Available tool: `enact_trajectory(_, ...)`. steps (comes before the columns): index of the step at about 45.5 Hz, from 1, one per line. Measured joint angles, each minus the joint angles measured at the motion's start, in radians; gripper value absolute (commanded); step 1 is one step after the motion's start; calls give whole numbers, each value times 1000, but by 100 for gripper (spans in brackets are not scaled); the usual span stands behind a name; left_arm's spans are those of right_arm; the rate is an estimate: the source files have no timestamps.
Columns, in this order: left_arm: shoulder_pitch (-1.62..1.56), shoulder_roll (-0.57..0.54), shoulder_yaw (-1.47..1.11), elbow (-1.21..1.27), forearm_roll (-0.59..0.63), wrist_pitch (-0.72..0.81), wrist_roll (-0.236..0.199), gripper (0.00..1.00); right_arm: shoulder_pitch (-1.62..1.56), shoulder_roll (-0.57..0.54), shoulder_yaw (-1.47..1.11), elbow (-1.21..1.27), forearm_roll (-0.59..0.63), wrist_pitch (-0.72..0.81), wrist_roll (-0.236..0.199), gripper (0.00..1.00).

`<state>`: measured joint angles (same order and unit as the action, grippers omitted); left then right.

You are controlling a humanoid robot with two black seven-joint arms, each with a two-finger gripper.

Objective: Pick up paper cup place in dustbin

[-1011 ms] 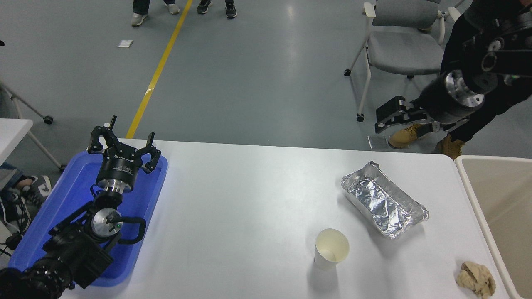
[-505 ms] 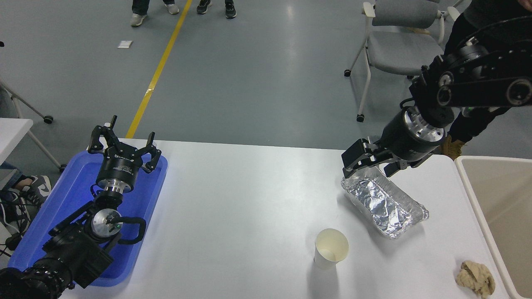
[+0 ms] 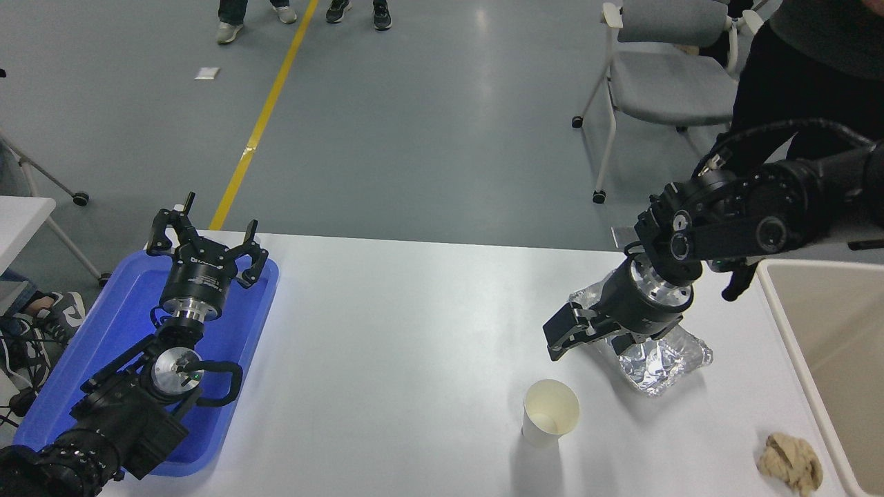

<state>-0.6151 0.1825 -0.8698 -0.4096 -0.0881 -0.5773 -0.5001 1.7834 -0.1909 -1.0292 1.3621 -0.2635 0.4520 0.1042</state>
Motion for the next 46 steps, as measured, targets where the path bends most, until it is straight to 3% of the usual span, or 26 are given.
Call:
enact_trajectory(29, 0, 0, 0, 0, 0, 0, 0, 100, -267, 41, 11, -137, -4, -150, 0, 96)
enact_trajectory(35, 0, 0, 0, 0, 0, 0, 0, 100, -301, 49, 11, -150, -8, -178, 2, 76)
enact_trajectory(39, 0, 0, 0, 0, 0, 0, 0, 100, -320, 55, 10, -156, -13, -201, 3, 32)
enact_trajectory(42, 0, 0, 0, 0, 0, 0, 0, 100, -329, 59, 8, -157, -15, -212, 4, 5)
enact_trajectory(43, 0, 0, 0, 0, 0, 0, 0, 100, -332, 60, 7, -158, -19, -217, 5, 0)
enact_trajectory(46, 0, 0, 0, 0, 0, 0, 0, 100, -335, 64, 5, -160, -33, -225, 6, 0)
